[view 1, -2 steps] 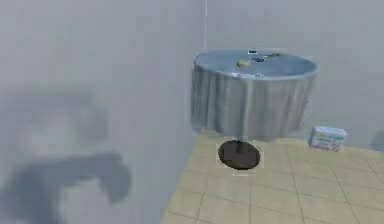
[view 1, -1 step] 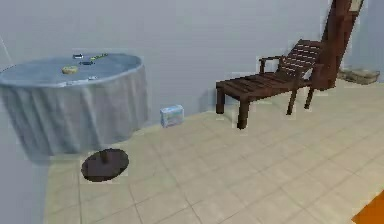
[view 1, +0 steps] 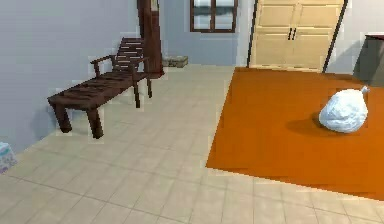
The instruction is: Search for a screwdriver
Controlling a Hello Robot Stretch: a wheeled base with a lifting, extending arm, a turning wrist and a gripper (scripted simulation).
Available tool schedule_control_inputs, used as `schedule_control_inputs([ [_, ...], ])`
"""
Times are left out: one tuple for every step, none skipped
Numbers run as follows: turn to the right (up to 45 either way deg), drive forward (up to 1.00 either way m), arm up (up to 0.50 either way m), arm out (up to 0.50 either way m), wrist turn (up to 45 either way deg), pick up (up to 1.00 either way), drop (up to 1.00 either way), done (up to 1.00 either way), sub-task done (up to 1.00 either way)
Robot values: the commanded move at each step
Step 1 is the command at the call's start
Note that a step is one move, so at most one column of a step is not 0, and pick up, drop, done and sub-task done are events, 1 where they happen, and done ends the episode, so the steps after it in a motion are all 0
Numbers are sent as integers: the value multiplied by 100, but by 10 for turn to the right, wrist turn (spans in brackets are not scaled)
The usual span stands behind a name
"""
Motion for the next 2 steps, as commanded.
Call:
schedule_control_inputs([
  [150, 0, 0, 0, 0, 0, 0, 0, 0],
  [0, 15, 0, 0, 0, 0, 0, 0, 0],
])
